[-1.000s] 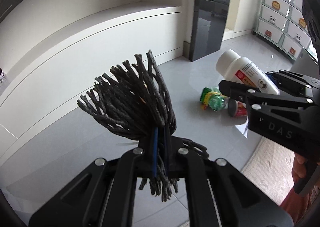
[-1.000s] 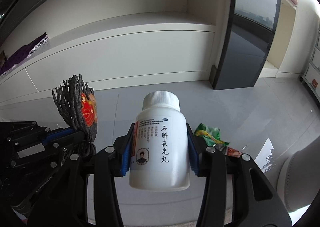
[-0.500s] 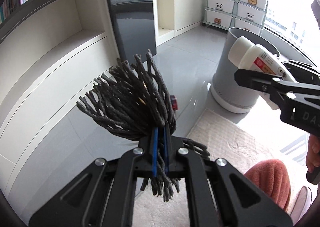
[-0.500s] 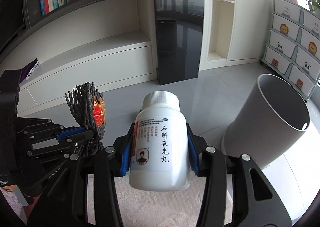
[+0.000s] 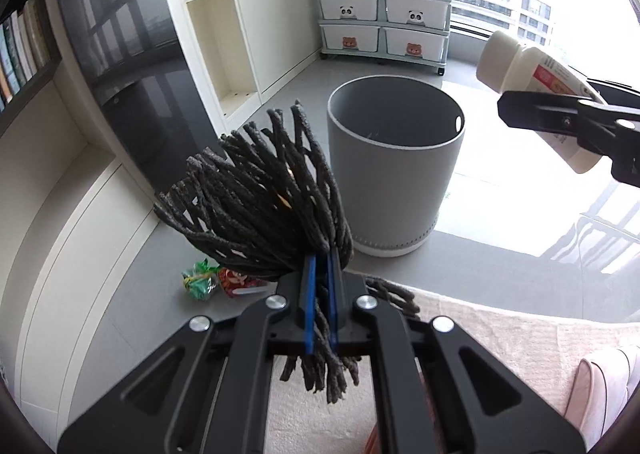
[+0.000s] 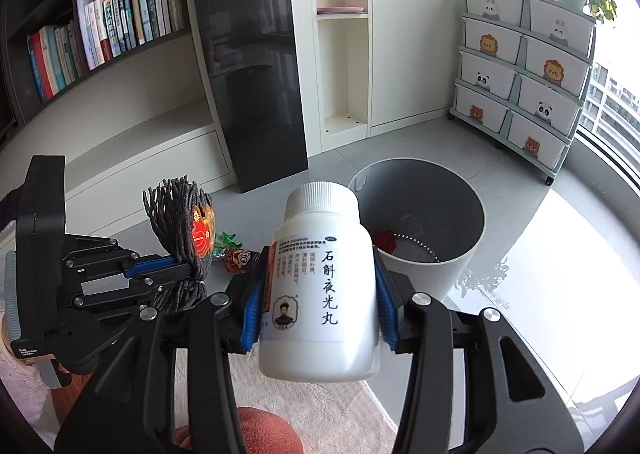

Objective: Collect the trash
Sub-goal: 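Carry the tassel bundle and pill bottle to the grey bin and release both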

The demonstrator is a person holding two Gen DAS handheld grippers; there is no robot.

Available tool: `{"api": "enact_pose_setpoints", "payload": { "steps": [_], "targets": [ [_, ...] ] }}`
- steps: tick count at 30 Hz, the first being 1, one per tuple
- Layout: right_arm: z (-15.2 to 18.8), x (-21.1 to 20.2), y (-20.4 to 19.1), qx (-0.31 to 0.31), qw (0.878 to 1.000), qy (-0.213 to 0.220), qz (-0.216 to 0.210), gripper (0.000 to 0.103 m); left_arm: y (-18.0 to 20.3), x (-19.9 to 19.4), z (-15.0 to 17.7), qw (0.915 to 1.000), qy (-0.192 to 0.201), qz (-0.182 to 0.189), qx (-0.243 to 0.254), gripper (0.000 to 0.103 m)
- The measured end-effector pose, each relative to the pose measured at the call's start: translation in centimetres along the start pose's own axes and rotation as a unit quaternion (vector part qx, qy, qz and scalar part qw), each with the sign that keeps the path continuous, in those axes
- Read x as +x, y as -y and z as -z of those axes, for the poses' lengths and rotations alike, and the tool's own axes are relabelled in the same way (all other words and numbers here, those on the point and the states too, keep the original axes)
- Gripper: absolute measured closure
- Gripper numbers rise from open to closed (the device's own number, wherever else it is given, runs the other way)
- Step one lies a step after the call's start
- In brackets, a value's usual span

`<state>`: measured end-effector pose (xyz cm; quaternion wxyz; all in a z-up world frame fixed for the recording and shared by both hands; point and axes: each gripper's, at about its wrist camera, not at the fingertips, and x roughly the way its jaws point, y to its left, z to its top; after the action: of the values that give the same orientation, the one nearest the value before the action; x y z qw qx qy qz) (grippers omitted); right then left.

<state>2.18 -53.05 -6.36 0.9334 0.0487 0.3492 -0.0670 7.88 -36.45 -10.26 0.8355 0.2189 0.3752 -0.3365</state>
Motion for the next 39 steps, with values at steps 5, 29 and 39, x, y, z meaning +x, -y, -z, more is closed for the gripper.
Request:
{"api": "enact_pose_setpoints", "payload": {
  "steps": [5,29,39],
  "targets": [
    [-2.6,-1.3,2.7,0.003,1.000,-0.003,-0.001,0.059,2.4,0.0,-5.4,0.9992,0.021,0.008,0.032,0.097],
    [-10.9,8.0,12.7,0.034,0.998,-0.054,0.028,0.058,3.5,9.0,-20.5,0.9967,0.018,0.065,0.045,0.097],
    [-10.9,11.0,14.1,0.041,0.997,-0.055,0.046,0.031,3.2,12.5,-20.6,0.9970,-0.002,0.067,0.038,0.097]
  ]
}}
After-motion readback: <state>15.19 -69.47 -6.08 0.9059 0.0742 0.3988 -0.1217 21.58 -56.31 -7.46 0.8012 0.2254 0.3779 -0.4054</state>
